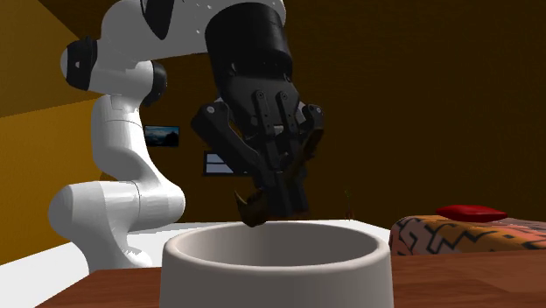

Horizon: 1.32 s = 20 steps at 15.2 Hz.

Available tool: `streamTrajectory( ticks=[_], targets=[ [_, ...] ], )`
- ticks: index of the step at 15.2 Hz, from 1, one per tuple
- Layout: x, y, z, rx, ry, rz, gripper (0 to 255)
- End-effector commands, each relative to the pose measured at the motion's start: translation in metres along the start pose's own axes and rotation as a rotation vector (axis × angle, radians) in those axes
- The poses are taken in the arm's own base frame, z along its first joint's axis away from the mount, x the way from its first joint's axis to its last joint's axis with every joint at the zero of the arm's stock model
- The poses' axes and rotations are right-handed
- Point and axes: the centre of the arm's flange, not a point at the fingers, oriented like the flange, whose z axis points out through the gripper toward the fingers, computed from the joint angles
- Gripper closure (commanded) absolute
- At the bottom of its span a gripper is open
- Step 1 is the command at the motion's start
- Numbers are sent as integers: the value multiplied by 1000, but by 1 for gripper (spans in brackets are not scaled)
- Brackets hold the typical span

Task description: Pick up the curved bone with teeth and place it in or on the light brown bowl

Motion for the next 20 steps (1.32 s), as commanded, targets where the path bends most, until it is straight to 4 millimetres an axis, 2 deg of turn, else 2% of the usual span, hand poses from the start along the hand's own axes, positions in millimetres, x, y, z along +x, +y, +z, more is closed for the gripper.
streamTrajectory(
  ticks=[1, 8, 9, 14, 18, 20],
  targets=[
    [-6, 1, 13, -5, -38, -1, 255],
    [-6, 1, 13, -5, -38, -1, 255],
    [-8, 1, 13, -5, -38, -1, 0],
    [-6, 1, 13, -5, -38, -1, 0],
    [-4, 0, -37, -5, -38, -1, 0],
    [-4, 0, -37, -5, -38, -1, 0]
  ],
)
